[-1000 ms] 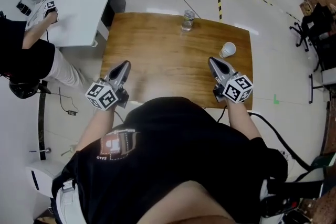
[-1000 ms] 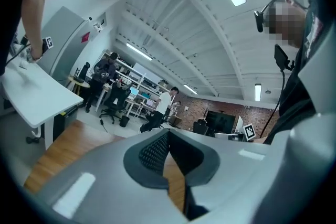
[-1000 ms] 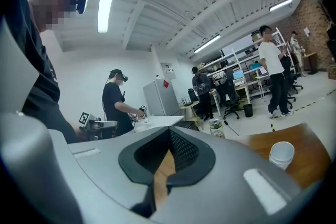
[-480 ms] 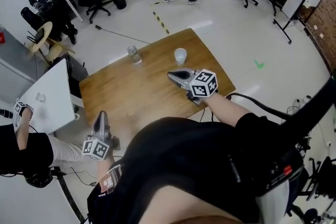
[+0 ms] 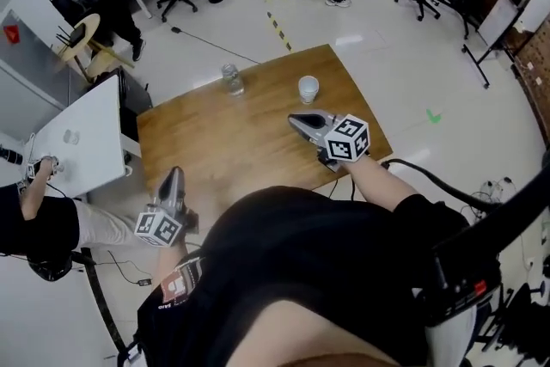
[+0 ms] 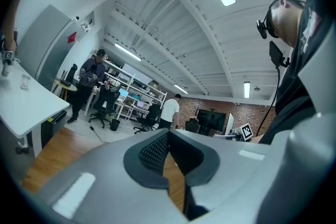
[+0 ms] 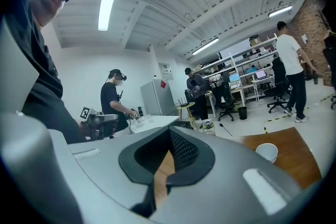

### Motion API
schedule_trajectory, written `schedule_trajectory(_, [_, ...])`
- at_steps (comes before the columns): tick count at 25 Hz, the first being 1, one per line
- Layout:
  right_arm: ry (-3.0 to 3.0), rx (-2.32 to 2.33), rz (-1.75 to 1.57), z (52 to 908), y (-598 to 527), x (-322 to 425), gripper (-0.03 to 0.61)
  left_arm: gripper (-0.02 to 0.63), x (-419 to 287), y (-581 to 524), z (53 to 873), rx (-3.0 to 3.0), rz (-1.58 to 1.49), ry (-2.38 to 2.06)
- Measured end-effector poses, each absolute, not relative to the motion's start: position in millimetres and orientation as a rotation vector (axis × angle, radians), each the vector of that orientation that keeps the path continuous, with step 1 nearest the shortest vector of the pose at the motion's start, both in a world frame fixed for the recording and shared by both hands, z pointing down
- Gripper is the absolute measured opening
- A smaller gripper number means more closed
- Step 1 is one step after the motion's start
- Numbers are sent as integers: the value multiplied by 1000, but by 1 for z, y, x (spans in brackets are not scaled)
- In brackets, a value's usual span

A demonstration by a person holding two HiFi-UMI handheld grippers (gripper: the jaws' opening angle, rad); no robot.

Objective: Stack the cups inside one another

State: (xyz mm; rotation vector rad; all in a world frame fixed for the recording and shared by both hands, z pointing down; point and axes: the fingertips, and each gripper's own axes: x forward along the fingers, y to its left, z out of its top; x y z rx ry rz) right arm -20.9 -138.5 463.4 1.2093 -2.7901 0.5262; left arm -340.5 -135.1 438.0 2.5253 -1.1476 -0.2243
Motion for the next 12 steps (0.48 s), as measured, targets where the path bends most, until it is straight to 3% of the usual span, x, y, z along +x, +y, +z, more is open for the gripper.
schedule_trajectory(12, [-2798, 1250, 541, 463, -145, -1, 12, 3, -328, -145, 438, 2525, -225, -1136])
